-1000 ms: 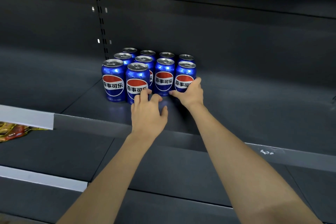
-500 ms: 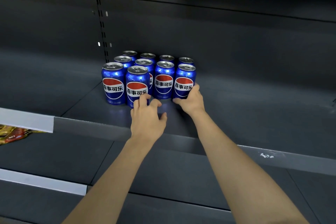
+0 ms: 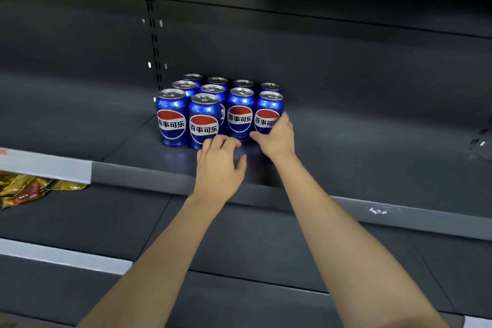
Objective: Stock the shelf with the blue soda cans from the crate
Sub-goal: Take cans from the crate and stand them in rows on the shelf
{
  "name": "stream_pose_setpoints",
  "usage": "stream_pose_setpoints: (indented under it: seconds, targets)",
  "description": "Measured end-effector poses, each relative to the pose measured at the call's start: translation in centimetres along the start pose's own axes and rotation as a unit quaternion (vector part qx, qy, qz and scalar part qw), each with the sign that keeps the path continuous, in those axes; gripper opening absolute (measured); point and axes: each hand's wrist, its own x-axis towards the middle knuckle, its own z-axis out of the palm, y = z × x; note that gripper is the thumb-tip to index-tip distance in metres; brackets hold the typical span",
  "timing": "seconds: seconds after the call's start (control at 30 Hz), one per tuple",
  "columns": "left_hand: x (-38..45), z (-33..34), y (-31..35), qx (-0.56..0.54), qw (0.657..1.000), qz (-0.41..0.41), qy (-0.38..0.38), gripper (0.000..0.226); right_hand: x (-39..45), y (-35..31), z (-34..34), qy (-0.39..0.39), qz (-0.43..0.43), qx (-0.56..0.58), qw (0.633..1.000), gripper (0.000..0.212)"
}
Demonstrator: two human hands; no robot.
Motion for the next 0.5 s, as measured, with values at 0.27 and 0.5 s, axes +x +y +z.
stream_pose_setpoints:
  seconds: [0.27, 0.5]
  targets:
    - [-5.2, -2.9, -1.5, -0.053, 0.994, 0.03, 0.096, 0.014, -9.0, -3.3, 1.3, 0.055, -0.141, -0.084, 0.985, 0.064]
    - [-14.1, -3.8, -7.5, -0.072, 0.994, -0.062, 0.053, 0.013, -18.4, -0.8, 6.6, 0.061, -0.226, -0.11, 0.966, 0.04]
